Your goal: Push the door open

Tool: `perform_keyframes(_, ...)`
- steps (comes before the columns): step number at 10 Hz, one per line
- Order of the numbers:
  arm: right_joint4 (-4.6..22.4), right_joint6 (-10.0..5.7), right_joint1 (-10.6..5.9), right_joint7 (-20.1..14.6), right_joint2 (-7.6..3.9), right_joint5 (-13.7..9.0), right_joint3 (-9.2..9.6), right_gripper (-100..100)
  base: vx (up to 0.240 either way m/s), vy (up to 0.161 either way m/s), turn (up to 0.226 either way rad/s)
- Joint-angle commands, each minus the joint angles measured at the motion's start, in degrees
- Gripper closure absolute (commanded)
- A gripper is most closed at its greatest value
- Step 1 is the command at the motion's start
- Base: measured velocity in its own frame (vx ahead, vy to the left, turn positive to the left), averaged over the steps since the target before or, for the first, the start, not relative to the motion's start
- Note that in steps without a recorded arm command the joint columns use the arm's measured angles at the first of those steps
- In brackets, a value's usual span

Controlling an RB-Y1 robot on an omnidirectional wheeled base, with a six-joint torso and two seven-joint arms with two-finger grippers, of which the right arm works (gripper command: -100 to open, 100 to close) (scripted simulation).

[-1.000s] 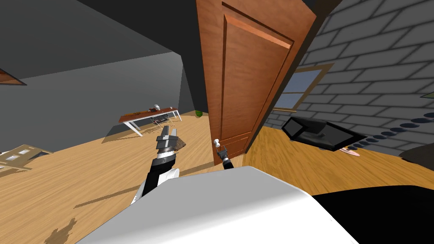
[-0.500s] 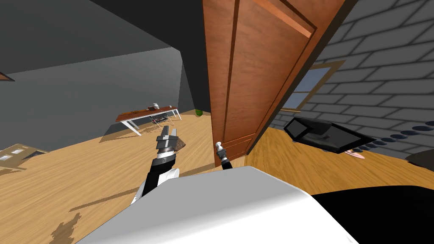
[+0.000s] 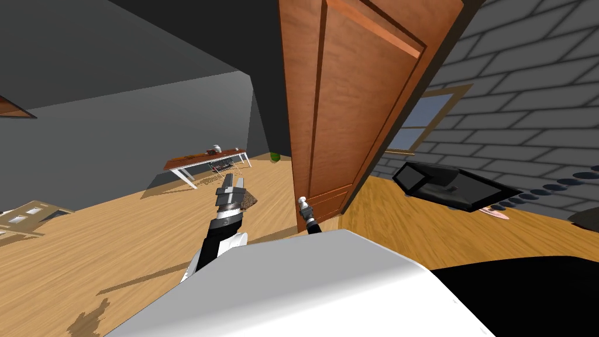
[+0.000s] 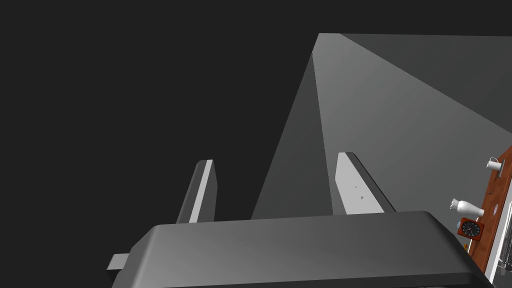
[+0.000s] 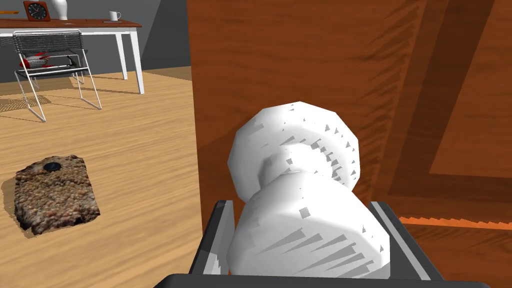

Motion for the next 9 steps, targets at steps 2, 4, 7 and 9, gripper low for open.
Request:
perform_keyframes(2, 0.64, -1.17, -0.58, -0.05, -1.14, -1.05, -1.79, 100, 0.177, 0.126, -0.055)
perform_keyframes(4, 0.63, -1.49, -0.64, -0.02, -1.07, -1.86, -3.02, 100, 0.192, 0.137, -0.079)
perform_keyframes(7, 0.61, -2.00, -0.75, 0.03, 0.69, -3.13, -4.95, 100, 0.207, 0.116, -0.058)
perform_keyframes(9, 0.05, -1.18, -0.15, 0.26, 1.00, -3.18, -4.93, 100, 0.140, 0.073, -0.051)
